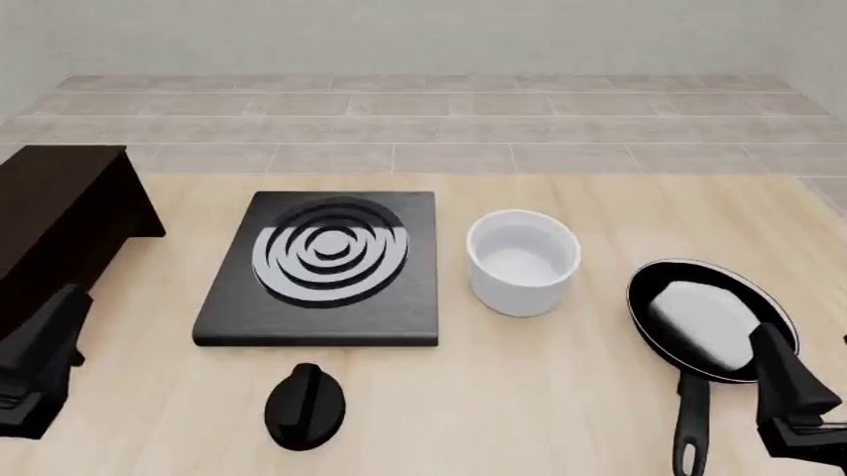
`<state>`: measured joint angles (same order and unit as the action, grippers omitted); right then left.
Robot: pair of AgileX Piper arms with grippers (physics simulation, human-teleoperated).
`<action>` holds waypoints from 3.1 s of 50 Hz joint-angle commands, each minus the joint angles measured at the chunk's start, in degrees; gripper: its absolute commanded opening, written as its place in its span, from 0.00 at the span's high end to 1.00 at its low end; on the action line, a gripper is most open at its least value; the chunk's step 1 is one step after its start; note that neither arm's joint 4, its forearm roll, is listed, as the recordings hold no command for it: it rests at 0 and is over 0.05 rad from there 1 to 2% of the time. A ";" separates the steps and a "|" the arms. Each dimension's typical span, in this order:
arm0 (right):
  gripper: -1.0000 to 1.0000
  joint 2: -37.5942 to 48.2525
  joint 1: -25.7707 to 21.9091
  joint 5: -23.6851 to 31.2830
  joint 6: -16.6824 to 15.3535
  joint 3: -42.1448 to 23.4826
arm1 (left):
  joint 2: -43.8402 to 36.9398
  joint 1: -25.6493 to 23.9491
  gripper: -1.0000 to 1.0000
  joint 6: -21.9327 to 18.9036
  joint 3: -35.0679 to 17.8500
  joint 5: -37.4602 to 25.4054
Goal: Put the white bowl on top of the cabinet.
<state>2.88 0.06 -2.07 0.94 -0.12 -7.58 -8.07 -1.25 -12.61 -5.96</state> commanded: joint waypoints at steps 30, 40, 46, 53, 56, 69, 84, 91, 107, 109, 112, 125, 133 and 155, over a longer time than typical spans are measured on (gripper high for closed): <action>0.00 0.38 -0.06 -0.54 -0.19 0.01 | -30.62 -18.62 0.00 -0.10 -23.99 -1.38; 0.00 -0.84 -0.12 0.34 -0.75 -0.01 | -38.84 -22.02 0.00 -0.37 -28.97 -0.06; 0.00 -1.61 -0.12 1.12 -0.78 -0.07 | -42.41 -24.26 0.00 -2.65 -34.33 -0.62; 0.00 -0.41 -0.04 0.61 0.21 -0.08 | -46.01 -27.13 0.00 -2.53 -38.79 -1.60; 0.00 -1.98 -0.12 1.85 -0.58 -0.30 | -48.81 -28.69 0.00 -2.40 -40.85 -2.61; 0.00 -2.22 -0.12 2.41 -0.37 -0.49 | -58.22 -31.52 0.00 -2.09 -50.68 -5.18; 0.00 -1.85 -0.10 2.13 -0.03 -0.32 | -67.84 -39.09 0.00 -3.63 -57.73 -12.32; 0.00 -1.04 -0.11 1.14 0.01 -0.10 | -71.23 -40.62 0.00 -4.62 -60.05 -15.68; 0.00 -1.59 -0.17 1.42 -0.54 -0.23 | -78.25 -42.09 0.00 -8.96 -65.38 -20.93; 0.00 -1.10 -0.12 1.38 0.08 -0.25 | -79.36 -42.46 0.00 -9.35 -66.23 -21.28; 0.00 -0.26 -0.09 0.68 0.41 -0.17 | -80.13 -42.65 0.00 -10.09 -66.82 -21.51; 0.00 -1.01 -0.10 1.63 0.45 -0.34 | -86.19 -45.82 0.00 -12.89 -70.36 -25.31; 0.00 -1.34 -0.13 1.69 0.15 -0.28 | -89.28 -46.83 0.00 -13.11 -71.18 -27.81; 0.00 -1.82 -0.21 1.69 -0.41 -0.17 | -94.62 -43.66 0.00 -23.53 -76.10 -31.82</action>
<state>1.52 -0.11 -0.60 0.89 -0.29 -99.47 -52.96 -20.88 -86.60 -36.22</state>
